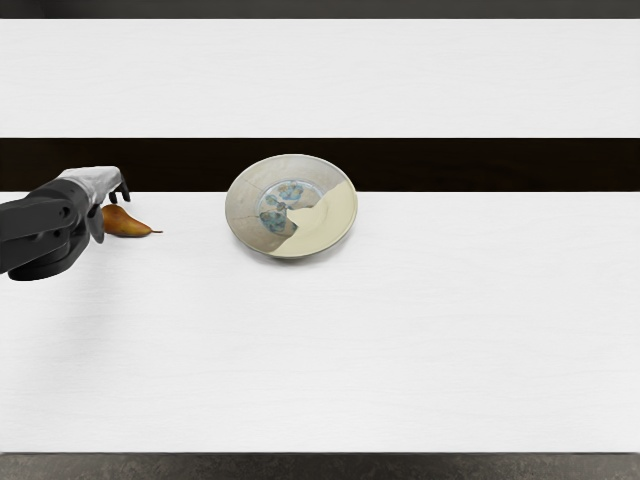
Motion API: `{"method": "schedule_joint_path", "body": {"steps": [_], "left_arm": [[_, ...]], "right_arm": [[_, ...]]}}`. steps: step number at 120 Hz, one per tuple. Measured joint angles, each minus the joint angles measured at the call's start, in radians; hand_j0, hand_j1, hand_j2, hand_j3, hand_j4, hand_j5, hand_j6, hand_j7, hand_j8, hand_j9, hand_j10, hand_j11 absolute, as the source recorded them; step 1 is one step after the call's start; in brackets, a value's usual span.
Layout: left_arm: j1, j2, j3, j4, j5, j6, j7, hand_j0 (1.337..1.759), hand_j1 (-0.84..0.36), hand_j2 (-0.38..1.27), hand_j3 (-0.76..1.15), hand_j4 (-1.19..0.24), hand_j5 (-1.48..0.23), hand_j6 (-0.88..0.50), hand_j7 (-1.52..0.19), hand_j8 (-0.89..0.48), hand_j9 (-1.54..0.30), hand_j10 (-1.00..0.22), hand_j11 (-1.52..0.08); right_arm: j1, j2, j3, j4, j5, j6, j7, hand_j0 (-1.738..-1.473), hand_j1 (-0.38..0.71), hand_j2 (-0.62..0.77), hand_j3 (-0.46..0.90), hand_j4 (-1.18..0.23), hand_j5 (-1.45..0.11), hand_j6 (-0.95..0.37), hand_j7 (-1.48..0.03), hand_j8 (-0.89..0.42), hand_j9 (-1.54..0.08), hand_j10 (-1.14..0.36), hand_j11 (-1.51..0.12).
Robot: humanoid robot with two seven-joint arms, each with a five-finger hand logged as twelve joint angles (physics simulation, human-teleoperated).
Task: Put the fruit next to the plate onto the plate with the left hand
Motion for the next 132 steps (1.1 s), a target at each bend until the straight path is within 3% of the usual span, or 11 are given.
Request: {"method": "schedule_joint_path", "body": {"steps": [132], "left_arm": [[0.003,-0.009,-0.001,0.004,-0.002,-0.001,0.000,1.658,-0.25,0.10,0.00,-0.50,-0.65,-0.50,-0.65,-0.50,-0.65,-0.50,-0.65]], "right_arm": [[0.000,0.000,-0.001,0.000,-0.003,0.000,0.000,-1.658,-0.31,-0.01,0.00,-0.03,-0.04,-0.03,-0.04,-0.03,-0.04,-0.03,-0.04]]}}
